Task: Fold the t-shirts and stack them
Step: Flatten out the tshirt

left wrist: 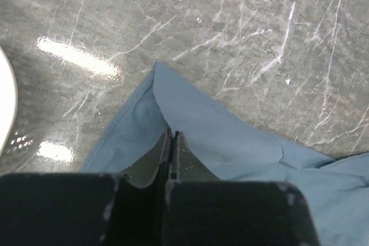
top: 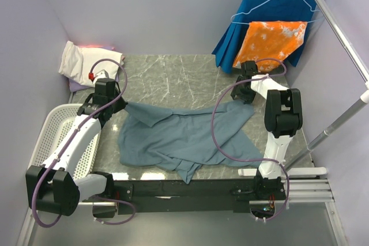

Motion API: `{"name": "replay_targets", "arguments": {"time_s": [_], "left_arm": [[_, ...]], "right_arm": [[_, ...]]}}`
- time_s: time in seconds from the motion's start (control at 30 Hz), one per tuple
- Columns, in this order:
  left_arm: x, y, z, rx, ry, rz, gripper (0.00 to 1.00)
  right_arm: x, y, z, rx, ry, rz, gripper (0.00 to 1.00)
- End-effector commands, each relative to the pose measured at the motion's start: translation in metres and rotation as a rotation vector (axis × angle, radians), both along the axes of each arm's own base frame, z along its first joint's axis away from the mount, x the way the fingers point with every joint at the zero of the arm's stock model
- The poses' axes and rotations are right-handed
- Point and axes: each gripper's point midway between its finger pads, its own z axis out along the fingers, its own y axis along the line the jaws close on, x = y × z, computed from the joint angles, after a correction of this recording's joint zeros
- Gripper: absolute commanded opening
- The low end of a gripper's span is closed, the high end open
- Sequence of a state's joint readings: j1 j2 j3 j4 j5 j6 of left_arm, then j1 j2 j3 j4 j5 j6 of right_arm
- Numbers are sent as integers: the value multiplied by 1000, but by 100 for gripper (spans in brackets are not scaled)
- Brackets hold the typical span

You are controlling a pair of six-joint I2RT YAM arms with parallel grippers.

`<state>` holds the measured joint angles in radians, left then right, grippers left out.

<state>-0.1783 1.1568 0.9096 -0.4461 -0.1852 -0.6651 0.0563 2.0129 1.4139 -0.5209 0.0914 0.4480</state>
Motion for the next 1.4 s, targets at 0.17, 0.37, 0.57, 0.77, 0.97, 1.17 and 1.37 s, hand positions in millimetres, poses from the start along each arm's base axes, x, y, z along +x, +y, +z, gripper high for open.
{"name": "replay_targets", "arguments": {"time_s": [0.17,0.37,0.57,0.77,0.97,1.17,1.37], "left_arm": [[4,1,8,8,-22,-16,1],[2,0,3,2,-8,-20,1],[2,1,4,5,-14,-14,1],[7,7,52,32,-92,-18,1],[0,11,152,47,-281,-36,1],[-51,10,272,56,-578,-116,1],[-106,8,344,51,-764,-181,1]], "right_arm": [[-8,-9,-4,-45,76,5,57],[-5,-7,-4,-39,102,32,31],[-3,-2,8,-36,54,64,0],[-21,12,87,-20,-173,99,0],[-61,20,210,39,-496,121,0],[-127,43,325,138,-792,270,0],[-204,51,412,170,-1040,373,0]]}}
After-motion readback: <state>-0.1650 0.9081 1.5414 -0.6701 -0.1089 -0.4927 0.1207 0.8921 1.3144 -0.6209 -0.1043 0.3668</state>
